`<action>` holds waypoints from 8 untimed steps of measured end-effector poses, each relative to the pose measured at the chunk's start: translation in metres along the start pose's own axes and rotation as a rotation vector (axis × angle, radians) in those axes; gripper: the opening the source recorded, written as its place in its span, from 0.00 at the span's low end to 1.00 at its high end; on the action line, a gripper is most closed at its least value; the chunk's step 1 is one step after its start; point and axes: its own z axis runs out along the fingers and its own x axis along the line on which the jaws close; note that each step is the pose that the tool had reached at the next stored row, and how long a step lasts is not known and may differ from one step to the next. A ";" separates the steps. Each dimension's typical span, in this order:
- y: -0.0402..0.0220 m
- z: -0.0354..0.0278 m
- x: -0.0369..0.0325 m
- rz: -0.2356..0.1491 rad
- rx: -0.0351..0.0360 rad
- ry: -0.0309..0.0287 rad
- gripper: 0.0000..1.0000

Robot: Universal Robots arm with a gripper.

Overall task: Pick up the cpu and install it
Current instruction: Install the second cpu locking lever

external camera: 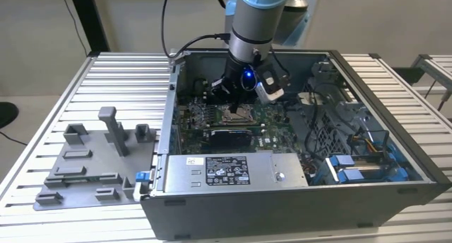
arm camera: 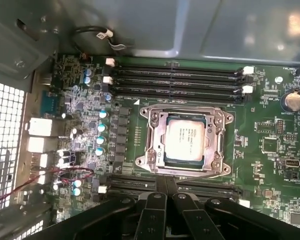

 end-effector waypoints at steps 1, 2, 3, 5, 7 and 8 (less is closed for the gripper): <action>0.0000 0.0005 0.0005 0.007 -0.0004 -0.0011 0.00; 0.0001 0.0009 0.0010 0.014 -0.0007 -0.0021 0.00; 0.0001 0.0013 0.0016 0.020 -0.0011 -0.0031 0.00; 0.0002 0.0022 0.0026 0.033 -0.0018 -0.0051 0.00; 0.0003 0.0031 0.0039 0.046 -0.0026 -0.0071 0.00; 0.0003 0.0036 0.0045 0.051 -0.0029 -0.0080 0.00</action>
